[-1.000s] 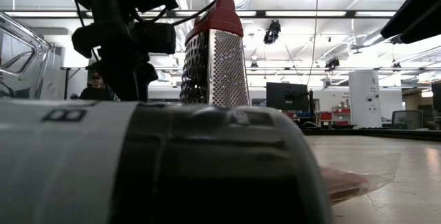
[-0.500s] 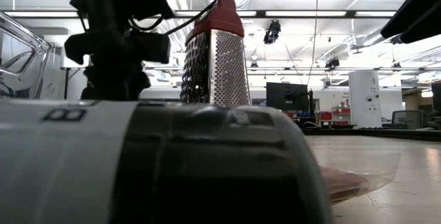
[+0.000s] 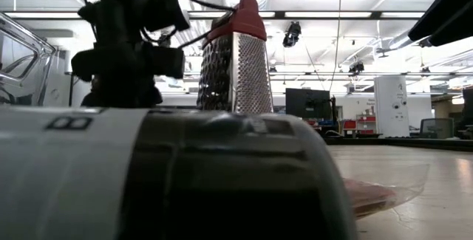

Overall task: Pick & Place Food Item
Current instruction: Put the bottom orange donut into the black bin

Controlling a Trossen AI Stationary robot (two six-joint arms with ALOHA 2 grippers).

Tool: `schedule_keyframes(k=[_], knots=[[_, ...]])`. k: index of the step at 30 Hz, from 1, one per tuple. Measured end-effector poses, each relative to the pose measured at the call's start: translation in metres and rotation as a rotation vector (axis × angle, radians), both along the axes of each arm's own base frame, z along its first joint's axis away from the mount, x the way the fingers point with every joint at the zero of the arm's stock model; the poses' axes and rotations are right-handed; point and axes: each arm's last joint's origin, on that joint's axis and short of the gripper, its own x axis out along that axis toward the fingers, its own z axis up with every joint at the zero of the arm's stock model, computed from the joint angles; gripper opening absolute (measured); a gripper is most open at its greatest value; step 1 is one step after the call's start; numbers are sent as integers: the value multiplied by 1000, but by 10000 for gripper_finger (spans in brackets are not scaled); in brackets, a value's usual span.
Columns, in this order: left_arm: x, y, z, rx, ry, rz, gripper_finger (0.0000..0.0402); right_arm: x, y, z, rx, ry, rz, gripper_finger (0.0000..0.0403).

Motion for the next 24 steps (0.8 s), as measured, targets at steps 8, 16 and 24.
schedule_keyframes(k=[8, 16, 24], knots=[[5, 0, -18, 13, 63, -39, 234, 0, 1, 1, -3, 0, 4, 206], [4, -1, -2, 12, 4, -76, 221, 0, 0, 1, -4, -4, 3, 206], [3, 0, -2, 14, -1, -75, 120, 1, 0, 2, -11, -15, 1, 206]])
